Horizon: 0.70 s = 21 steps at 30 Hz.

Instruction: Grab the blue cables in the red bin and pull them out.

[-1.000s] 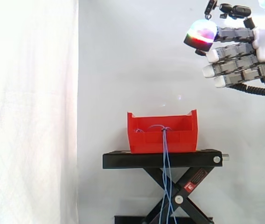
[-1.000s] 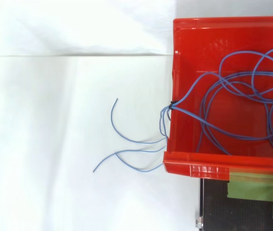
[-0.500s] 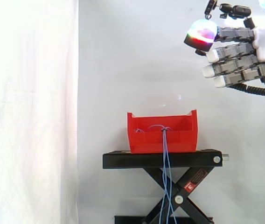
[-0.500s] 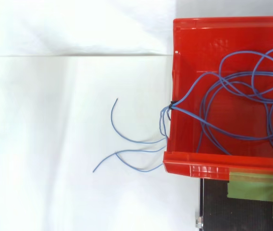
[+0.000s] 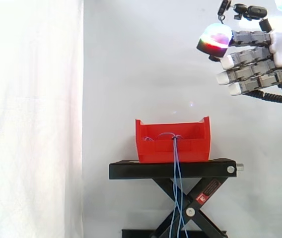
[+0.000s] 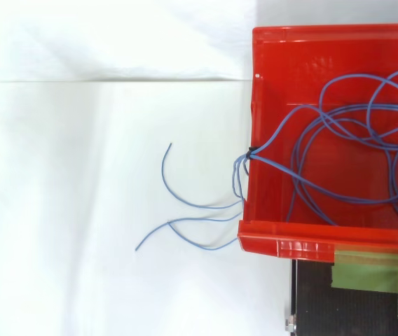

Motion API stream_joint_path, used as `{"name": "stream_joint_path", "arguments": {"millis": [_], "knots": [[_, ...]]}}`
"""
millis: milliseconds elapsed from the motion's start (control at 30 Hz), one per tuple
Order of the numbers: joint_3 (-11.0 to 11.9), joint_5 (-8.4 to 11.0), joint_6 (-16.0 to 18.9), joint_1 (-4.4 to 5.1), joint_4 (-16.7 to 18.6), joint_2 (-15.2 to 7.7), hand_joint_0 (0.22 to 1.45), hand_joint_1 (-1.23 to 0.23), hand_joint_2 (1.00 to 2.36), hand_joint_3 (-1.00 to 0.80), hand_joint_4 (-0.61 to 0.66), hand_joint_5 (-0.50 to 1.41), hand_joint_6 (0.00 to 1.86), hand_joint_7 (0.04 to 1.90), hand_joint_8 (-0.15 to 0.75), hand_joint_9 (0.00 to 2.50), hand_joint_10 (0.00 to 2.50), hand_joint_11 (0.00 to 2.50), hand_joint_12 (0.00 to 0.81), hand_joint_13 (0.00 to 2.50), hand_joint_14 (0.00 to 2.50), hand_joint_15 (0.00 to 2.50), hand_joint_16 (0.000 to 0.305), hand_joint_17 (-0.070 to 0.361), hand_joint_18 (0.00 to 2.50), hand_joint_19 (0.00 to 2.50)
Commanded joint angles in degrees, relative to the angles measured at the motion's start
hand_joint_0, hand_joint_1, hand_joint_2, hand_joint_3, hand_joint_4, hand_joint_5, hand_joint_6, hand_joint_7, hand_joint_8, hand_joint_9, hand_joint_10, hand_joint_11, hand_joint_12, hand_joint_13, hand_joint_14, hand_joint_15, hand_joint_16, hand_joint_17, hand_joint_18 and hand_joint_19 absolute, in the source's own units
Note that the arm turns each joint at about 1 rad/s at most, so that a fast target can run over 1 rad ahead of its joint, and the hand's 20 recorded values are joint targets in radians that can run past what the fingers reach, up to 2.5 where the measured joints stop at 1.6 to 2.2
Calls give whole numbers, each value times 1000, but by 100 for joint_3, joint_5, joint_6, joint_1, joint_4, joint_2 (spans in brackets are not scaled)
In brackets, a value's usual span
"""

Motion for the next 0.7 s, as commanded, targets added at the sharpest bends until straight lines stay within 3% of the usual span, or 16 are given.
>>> {"name": "stream_joint_path", "arguments": {"millis": [0,667], "knots": [[0,0,0,0,-16,4,720,-795,1000,-1000,159,468,6,164,239,579,3,85,338,289,0,31,53,120,172,140],[0,0,0,0,-113,-5,727,-798,1000,-1000,160,480,6,170,241,589,5,100,338,294,0,33,53,119,181,152]]}}
